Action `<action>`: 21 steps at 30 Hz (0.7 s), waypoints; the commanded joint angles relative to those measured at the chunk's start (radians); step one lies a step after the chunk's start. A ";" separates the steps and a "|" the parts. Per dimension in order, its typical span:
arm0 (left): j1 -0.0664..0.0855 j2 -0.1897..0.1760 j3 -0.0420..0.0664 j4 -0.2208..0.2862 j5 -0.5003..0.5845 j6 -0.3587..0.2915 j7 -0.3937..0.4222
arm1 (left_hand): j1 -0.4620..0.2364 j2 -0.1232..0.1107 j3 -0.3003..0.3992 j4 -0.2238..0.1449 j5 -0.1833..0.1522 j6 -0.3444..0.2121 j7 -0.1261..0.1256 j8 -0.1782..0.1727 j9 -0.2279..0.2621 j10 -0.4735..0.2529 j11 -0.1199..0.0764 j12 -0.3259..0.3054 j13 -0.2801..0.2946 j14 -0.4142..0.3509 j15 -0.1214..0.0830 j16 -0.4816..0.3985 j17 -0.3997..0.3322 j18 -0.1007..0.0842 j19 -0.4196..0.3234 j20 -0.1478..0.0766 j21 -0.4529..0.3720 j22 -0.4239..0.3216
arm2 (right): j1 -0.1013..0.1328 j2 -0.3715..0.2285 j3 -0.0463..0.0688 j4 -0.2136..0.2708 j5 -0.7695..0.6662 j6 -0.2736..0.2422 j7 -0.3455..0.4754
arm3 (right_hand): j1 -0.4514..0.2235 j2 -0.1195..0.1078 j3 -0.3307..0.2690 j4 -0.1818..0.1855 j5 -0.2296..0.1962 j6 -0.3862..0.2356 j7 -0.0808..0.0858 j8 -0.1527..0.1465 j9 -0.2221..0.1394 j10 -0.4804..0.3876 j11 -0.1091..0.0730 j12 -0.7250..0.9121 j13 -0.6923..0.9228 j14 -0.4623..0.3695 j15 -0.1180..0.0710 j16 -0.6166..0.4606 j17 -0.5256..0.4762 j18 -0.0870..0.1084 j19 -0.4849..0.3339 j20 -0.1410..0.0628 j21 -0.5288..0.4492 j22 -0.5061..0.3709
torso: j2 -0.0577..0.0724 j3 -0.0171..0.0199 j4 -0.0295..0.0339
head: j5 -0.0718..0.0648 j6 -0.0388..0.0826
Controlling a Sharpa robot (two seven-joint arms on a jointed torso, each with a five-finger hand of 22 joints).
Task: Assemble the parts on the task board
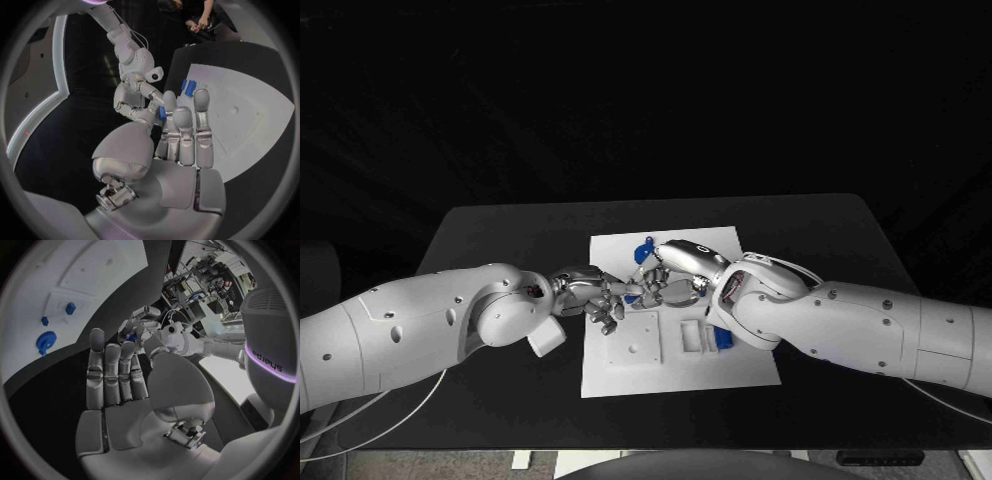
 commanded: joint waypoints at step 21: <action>0.003 -0.009 0.002 -0.011 0.007 0.047 -0.023 | 0.010 -0.005 -0.148 0.010 0.003 0.057 0.007 -0.044 -0.190 -0.026 0.008 0.036 -0.001 -0.010 0.012 0.002 -0.011 0.018 0.003 0.018 -0.012 0.018 | -0.003 -0.010 -0.002 0.003 -0.013 -0.017 0.016 | -0.012 0.005 -0.001 0.002 0.019 0.058 -0.034 0.004 0.034 0.013 0.000 -0.011 0.009 0.011 -0.001 -0.001 0.006 -0.006 0.006 -0.007 0.000 0.006 | 0.000 0.0003 0.0002 | -0.001 -0.001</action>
